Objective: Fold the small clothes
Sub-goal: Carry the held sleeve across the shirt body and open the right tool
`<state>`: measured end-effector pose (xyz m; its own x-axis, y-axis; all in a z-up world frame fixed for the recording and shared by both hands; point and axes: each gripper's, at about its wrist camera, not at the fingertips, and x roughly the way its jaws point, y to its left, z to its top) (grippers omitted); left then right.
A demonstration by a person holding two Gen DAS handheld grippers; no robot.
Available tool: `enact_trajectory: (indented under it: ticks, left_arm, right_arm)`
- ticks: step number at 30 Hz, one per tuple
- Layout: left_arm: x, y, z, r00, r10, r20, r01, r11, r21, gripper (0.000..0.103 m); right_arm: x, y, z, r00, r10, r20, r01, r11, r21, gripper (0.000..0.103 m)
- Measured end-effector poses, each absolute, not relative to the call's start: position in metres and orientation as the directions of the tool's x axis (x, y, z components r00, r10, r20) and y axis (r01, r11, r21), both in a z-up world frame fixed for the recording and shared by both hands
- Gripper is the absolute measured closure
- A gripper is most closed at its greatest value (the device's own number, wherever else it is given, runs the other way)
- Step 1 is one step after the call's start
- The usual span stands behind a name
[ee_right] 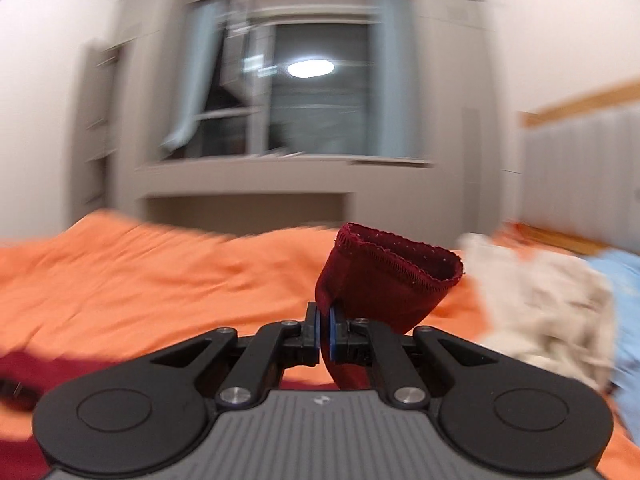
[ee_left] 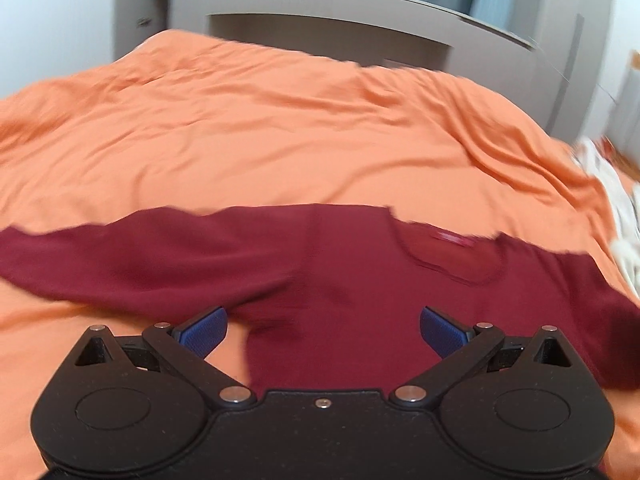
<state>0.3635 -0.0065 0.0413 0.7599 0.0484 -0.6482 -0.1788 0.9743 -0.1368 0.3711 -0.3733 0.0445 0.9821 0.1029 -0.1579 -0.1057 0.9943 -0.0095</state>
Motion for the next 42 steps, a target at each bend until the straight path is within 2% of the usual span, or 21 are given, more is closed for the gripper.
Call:
enact_trajectory:
  ticks: [6, 10, 14, 16, 18, 20, 22, 23, 25, 29, 33, 39, 42]
  left_arm:
    - [0.356, 0.051, 0.037, 0.761, 0.109, -0.639, -0.306, 0.929, -0.206, 0.0]
    - [0.356, 0.077, 0.037, 0.759, 0.134, -0.637, -0.356, 0.904, -0.235, 0.0]
    - [0.355, 0.082, 0.031, 0.753, 0.134, -0.644, -0.359, 0.904, -0.232, 0.0]
    - [0.356, 0.082, 0.028, 0.752, 0.121, -0.648, -0.347, 0.909, -0.232, 0.001]
    - [0.358, 0.079, 0.026, 0.757, 0.108, -0.645, -0.329, 0.915, -0.234, 0.0]
    - [0.358, 0.076, 0.025, 0.768, 0.086, -0.635, -0.302, 0.922, -0.241, 0.0]
    - [0.358, 0.073, 0.025, 0.786, 0.051, -0.616, -0.262, 0.93, -0.258, 0.0]
    - [0.358, 0.07, 0.024, 0.795, 0.029, -0.606, -0.239, 0.933, -0.269, 0.0]
    - [0.36, 0.065, 0.023, 0.803, -0.01, -0.596, -0.199, 0.938, -0.284, 0.0]
    - [0.368, 0.05, 0.015, 0.79, -0.099, -0.606, -0.117, 0.945, -0.306, 0.0]
    - [0.374, 0.027, 0.005, 0.766, -0.14, -0.627, -0.044, 0.962, -0.268, 0.0]
    - [0.39, -0.008, -0.017, 0.715, -0.04, -0.698, -0.033, 0.995, -0.091, 0.0]
    - [0.397, -0.014, -0.029, 0.678, 0.0, -0.735, -0.047, 0.998, -0.043, 0.001]
  right_arm:
    - [0.377, -0.272, 0.013, 0.915, 0.287, -0.285, -0.351, 0.914, -0.204, 0.098]
    - [0.369, -0.223, -0.009, 0.863, 0.345, -0.369, -0.46, 0.839, -0.292, 0.098]
    - [0.36, -0.201, -0.028, 0.818, 0.375, -0.435, -0.527, 0.792, -0.308, 0.097]
    - [0.353, -0.198, -0.035, 0.8, 0.388, -0.458, -0.549, 0.781, -0.297, 0.094]
    - [0.347, -0.198, -0.036, 0.782, 0.406, -0.473, -0.569, 0.774, -0.277, 0.085]
    - [0.344, -0.205, -0.033, 0.759, 0.434, -0.485, -0.591, 0.771, -0.236, 0.054]
    - [0.348, -0.21, -0.028, 0.751, 0.454, -0.48, -0.601, 0.771, -0.211, 0.036]
    - [0.345, -0.216, -0.026, 0.747, 0.461, -0.479, -0.604, 0.771, -0.202, 0.03]
    - [0.338, -0.232, -0.021, 0.742, 0.471, -0.477, -0.607, 0.775, -0.179, 0.024]
    - [0.335, -0.271, -0.011, 0.784, 0.417, -0.459, -0.539, 0.825, -0.172, 0.014]
    - [0.358, -0.329, -0.008, 0.857, 0.284, -0.43, -0.366, 0.923, -0.121, 0.008]
    - [0.397, -0.416, -0.027, 0.894, 0.069, -0.443, -0.069, 0.997, 0.016, 0.009]
    - [0.414, -0.452, -0.04, 0.89, 0.049, -0.454, 0.032, 0.985, 0.171, 0.02]
